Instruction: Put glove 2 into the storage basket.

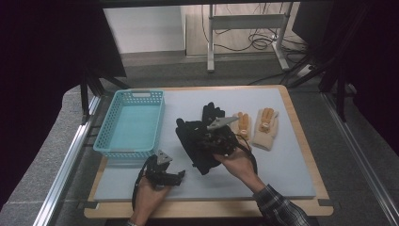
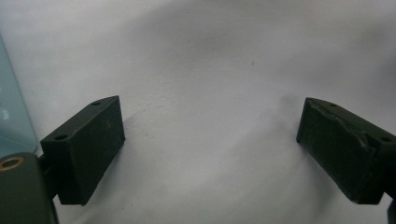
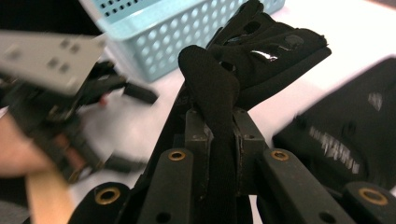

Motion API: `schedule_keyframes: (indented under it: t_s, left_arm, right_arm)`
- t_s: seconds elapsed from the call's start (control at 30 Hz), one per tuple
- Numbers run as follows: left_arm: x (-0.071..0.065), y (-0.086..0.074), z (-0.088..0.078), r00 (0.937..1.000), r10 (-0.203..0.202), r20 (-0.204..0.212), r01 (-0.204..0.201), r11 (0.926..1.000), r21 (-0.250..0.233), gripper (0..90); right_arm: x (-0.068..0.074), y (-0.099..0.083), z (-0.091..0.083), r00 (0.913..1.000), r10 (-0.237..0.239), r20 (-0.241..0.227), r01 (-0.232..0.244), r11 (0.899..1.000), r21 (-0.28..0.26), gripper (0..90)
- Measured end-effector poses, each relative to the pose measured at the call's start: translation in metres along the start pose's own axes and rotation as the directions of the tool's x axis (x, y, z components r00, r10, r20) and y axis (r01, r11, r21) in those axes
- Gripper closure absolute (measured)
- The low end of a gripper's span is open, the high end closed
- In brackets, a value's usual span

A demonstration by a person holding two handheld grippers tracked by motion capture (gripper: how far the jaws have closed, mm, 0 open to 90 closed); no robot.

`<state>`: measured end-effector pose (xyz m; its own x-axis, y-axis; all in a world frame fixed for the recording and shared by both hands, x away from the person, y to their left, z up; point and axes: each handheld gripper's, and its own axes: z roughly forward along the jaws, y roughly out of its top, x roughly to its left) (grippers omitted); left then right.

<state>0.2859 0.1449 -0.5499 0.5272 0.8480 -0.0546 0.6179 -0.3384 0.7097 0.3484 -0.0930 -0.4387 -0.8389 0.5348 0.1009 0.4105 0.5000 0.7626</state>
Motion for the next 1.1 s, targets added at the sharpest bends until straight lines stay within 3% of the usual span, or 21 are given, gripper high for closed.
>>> schedule_keyframes:
  t_s: [0.13, 0.3, 0.43, 0.57, 0.6, 0.67, 0.8, 0.93, 1.1]
  left_arm:
    - [0.0, 0.0, 0.0, 1.0, 0.0, -0.001, 0.0, 1.0, 0.001, 7.8]
    - [0.0, 0.0, 0.0, 1.0, 0.003, -0.001, -0.003, 1.0, 0.003, 7.7]
    - [0.0, 0.0, 0.0, 1.0, 0.004, -0.001, -0.004, 1.0, 0.003, 7.8]
    - [0.0, 0.0, 0.0, 1.0, 0.004, -0.001, -0.004, 1.0, 0.004, 7.8]
    - [0.0, 0.0, 0.0, 1.0, 0.007, 0.0, -0.007, 1.0, 0.006, 7.8]
    - [0.0, 0.0, 0.0, 1.0, 0.004, -0.001, -0.004, 1.0, 0.004, 7.8]
    - [0.0, 0.0, 0.0, 1.0, 0.004, -0.001, -0.004, 1.0, 0.003, 7.8]
    - [0.0, 0.0, 0.0, 1.0, 0.005, -0.001, -0.005, 1.0, 0.004, 7.8]
    - [0.0, 0.0, 0.0, 1.0, 0.008, -0.001, -0.008, 0.9999, 0.007, 7.8]
  right_arm:
    - [0.003, -0.03, -0.012, 0.9997, 0.023, -0.009, -0.023, 1.0, 0.014, 78.5]
    - [0.002, -0.073, -0.011, 0.9972, 0.074, 0.011, -0.075, 0.996, 0.042, 75.4]
    - [0.0, -0.097, -0.008, 0.9961, 0.081, 0.033, -0.084, 0.994, 0.074, 52.1]
    - [-0.014, -0.101, -0.029, 0.9935, 0.096, 0.061, -0.098, 0.995, 0.024, 45.9]
    - [-0.018, -0.101, -0.034, 0.9924, 0.094, 0.079, -0.096, 0.995, 0.017, 47.3]
    - [-0.026, -0.105, -0.041, 0.9907, 0.099, 0.094, -0.101, 0.995, 0.026, 58.9]
    - [-0.03, -0.12, -0.037, 0.9907, 0.076, 0.113, -0.086, 0.992, 0.087, 74.7]
    - [-0.021, -0.132, -0.029, 0.9937, 0.043, 0.104, -0.055, 0.993, 0.108, 77.5]
    - [-0.008, -0.131, -0.024, 0.9973, 0.016, 0.072, -0.024, 0.993, 0.115, 77.8]
